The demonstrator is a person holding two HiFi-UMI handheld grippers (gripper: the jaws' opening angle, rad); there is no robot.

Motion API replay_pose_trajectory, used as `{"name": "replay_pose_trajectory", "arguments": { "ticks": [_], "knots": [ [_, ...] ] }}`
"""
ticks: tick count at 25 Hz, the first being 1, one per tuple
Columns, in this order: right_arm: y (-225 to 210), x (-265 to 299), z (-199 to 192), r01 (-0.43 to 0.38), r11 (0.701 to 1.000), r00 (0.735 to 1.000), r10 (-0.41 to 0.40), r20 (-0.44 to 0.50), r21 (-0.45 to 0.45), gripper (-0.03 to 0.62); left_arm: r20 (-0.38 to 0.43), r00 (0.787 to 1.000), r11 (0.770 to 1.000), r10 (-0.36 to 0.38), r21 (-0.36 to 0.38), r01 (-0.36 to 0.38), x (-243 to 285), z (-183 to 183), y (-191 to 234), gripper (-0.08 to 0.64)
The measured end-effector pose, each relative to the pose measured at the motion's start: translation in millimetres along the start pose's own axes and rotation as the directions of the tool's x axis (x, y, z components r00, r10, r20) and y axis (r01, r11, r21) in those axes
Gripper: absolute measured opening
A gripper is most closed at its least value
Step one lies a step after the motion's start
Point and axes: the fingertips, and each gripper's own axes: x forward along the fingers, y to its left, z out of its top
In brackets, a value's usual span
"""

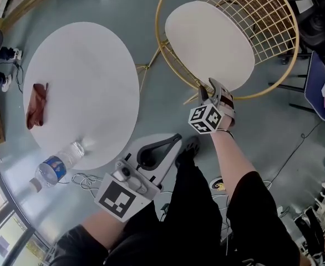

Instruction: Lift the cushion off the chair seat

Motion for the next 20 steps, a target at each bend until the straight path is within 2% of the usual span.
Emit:
{"name": "replay_pose_trajectory", "arguments": {
  "ticks": [7,12,16,20],
  "knots": [
    [-9,25,-9,0.103,0.987,0.992,-0.111,-0.062,-0.125,0.169,-0.018,1.000,1.000,-0.007,0.003,0.007,-4,-4,3,0.014],
    [-14,30,-11,0.120,0.979,0.988,-0.134,-0.076,-0.164,0.168,-0.030,0.999,1.000,-0.011,0.005,0.012,-8,-4,1,0.014],
    [-18,19,-5,0.135,0.976,0.987,-0.148,-0.063,-0.174,0.111,-0.032,0.999,1.000,-0.010,0.011,0.011,-12,4,-2,0.014],
    [-31,0,6,0.133,0.978,0.988,-0.143,-0.051,-0.162,0.083,-0.023,1.000,1.000,-0.005,0.014,0.005,-16,20,-8,0.014]
  ]
}}
